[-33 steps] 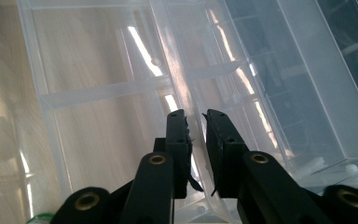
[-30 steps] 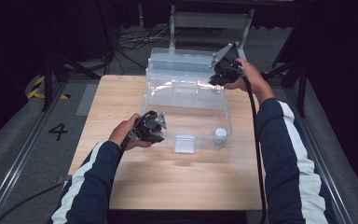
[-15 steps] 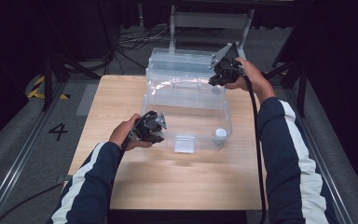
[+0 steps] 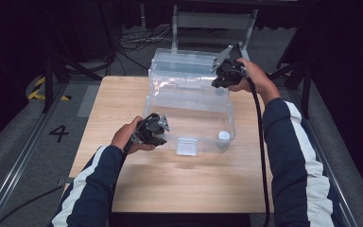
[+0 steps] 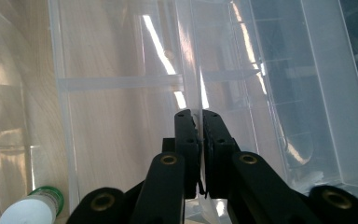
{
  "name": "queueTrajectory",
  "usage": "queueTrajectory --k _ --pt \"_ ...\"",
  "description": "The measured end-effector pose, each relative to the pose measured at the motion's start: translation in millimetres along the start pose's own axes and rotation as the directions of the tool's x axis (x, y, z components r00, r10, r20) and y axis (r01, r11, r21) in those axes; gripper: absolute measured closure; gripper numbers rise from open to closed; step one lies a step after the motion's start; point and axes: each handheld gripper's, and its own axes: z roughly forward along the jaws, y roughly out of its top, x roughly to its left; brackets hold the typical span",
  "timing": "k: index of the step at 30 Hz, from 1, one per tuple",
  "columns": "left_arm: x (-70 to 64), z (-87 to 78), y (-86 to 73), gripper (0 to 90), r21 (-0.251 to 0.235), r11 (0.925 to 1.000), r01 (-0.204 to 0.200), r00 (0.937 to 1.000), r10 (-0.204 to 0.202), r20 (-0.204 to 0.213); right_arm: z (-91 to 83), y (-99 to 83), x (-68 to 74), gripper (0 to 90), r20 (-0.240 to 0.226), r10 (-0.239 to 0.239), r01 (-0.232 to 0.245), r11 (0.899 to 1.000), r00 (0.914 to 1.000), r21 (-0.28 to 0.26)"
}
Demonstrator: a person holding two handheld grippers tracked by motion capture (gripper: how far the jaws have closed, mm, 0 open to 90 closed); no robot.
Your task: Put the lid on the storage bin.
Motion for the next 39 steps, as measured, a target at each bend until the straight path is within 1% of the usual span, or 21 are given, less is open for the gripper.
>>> queueTrajectory --k 7,9,10,15,19,22,23,24,26,27,32,33,34,39 --pt "-0.5 0.4 0.1 71.5 0.004 0.9999 0.014 0.9999 -0.014 0.002 -4.3 0.1 3.8 87.7 -0.008 -0.01 0.01 1.0 0.9999 0.0" --pt "-0.4 0.8 0.8 71.2 0.012 0.9997 0.019 0.9998 -0.019 0.004 -5.8 -0.2 5.2 88.0 -0.01 -0.03 0.03 1.0 0.9995 -0.001" --pt "-0.5 0.8 0.9 71.0 0.014 0.9997 0.019 0.9998 -0.019 0.002 -6.6 0.0 6.1 88.1 -0.007 -0.039 0.039 0.999 0.9992 0.001" --pt "-0.7 1.2 1.0 70.6 0.015 0.9996 0.025 0.9997 -0.025 0.003 -9.0 1.2 9.8 88.3 0.0 -0.048 0.048 0.999 0.9989 0.008" --pt "-1.6 1.5 1.5 70.4 0.019 0.9992 0.035 0.9994 -0.034 -0.006 -10.8 1.3 13.7 88.6 0.005 -0.053 0.053 0.999 0.9986 -0.005" --pt "-1.3 1.5 1.9 70.1 0.024 0.999 0.037 0.9993 -0.037 -0.002 -12.5 2.7 16.7 88.6 0.008 -0.059 0.059 0.998 0.9982 -0.002" --pt "-1.1 1.7 2.2 70.0 0.026 0.9988 0.042 0.9991 -0.042 0.0 -13.1 3.6 17.8 88.6 0.011 -0.064 0.064 0.998 0.9979 0.001" --pt "-1.9 1.9 2.4 69.8 0.026 0.9983 0.053 0.9986 -0.053 -0.007 -13.8 4.4 19.2 88.7 0.01 -0.063 0.063 0.998 0.998 0.002" --pt "-2.1 2.0 2.5 69.5 0.029 0.9982 0.052 0.9986 -0.052 -0.008 -14.7 5.1 20.7 88.7 0.008 -0.067 0.066 0.998 0.9978 0.006" --pt "-2.3 2.0 2.4 69.3 0.027 0.9983 0.051 0.9986 -0.051 -0.01 -15.7 5.7 22.9 88.8 0.01 -0.078 0.078 0.997 0.9969 0.002" --pt "-3.2 2.4 3.1 68.4 0.03 0.9977 0.06 0.9981 -0.059 -0.018 -18.5 4.1 27.1 88.9 0.004 -0.08 0.08 0.997 0.9968 -0.011" --pt "-3.4 2.7 2.8 68.2 0.027 0.9982 0.054 0.9984 -0.053 -0.018 -19.4 4.1 29.7 88.8 0.009 -0.078 0.078 0.997 0.9969 -0.007" --pt "-3.7 2.6 3.0 68.0 0.028 0.9979 0.058 0.998 -0.057 -0.026 -19.7 4.4 31.0 88.8 0.011 -0.084 0.085 0.996 0.9964 -0.005" --pt "-3.9 2.8 3.0 67.7 0.028 0.9981 0.056 0.9982 -0.055 -0.025 -22.4 3.7 37.3 88.8 0.015 -0.097 0.097 0.995 0.9952 -0.013"
